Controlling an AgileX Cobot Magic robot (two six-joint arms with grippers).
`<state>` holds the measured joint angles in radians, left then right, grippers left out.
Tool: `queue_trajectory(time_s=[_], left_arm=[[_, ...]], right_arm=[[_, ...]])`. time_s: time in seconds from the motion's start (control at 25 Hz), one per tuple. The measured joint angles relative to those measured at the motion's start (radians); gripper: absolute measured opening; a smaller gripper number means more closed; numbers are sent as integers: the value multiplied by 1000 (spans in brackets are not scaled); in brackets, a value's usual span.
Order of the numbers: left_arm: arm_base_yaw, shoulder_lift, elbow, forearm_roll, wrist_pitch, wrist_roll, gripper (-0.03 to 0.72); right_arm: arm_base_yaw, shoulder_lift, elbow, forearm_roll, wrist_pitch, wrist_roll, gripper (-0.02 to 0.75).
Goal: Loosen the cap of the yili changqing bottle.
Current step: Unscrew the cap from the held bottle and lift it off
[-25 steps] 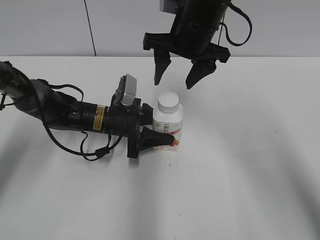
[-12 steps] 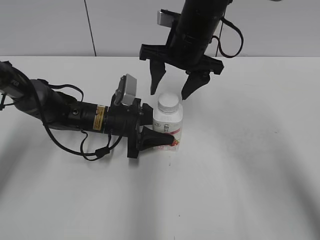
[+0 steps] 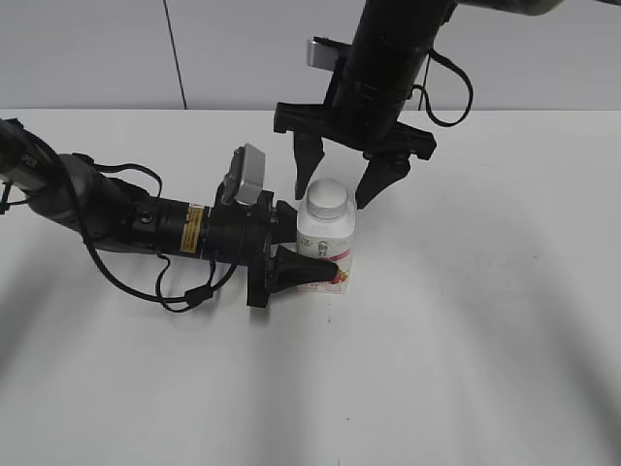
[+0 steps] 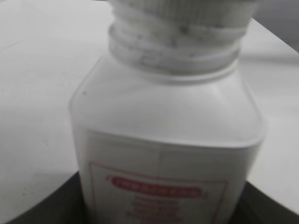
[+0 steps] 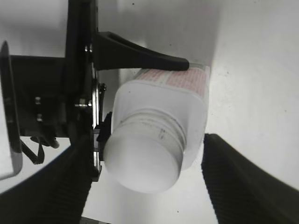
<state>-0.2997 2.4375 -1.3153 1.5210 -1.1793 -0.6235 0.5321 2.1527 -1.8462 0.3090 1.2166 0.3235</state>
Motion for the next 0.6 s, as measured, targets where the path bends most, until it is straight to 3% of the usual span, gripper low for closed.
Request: queue_trajectory(time_s=[0.32, 0.6], left_arm=[[0, 0, 0, 0, -1, 0, 403], [0, 0, 0, 0, -1, 0, 403]], right_arm=[[0, 0, 4, 2, 0, 1, 554], [0, 0, 4, 6, -1, 1, 388]])
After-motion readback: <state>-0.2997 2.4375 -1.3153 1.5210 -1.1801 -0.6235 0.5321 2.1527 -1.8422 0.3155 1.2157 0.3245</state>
